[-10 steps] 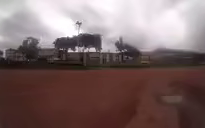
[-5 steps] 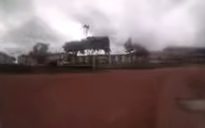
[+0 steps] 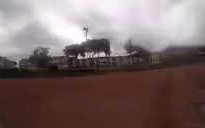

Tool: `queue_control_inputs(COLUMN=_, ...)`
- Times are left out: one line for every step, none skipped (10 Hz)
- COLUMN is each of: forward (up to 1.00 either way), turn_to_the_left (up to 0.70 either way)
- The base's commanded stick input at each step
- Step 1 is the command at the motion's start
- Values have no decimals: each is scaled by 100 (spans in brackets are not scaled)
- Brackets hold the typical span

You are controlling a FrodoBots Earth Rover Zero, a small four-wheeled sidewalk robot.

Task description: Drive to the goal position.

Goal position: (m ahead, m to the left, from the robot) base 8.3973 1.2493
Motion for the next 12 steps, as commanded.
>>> queue_control_inputs(forward=70, turn_to_the_left=0)
queue_control_inputs(forward=70, turn_to_the_left=0)
queue_control_inputs(forward=70, turn_to_the_left=0)
queue_control_inputs(forward=70, turn_to_the_left=0)
queue_control_inputs(forward=70, turn_to_the_left=0)
queue_control_inputs(forward=70, turn_to_the_left=0)
queue_control_inputs(forward=70, turn_to_the_left=0)
queue_control_inputs(forward=70, turn_to_the_left=0)
queue_control_inputs(forward=70, turn_to_the_left=0)
queue_control_inputs(forward=70, turn_to_the_left=0)
queue_control_inputs(forward=70, turn_to_the_left=0)
queue_control_inputs(forward=70, turn_to_the_left=0)
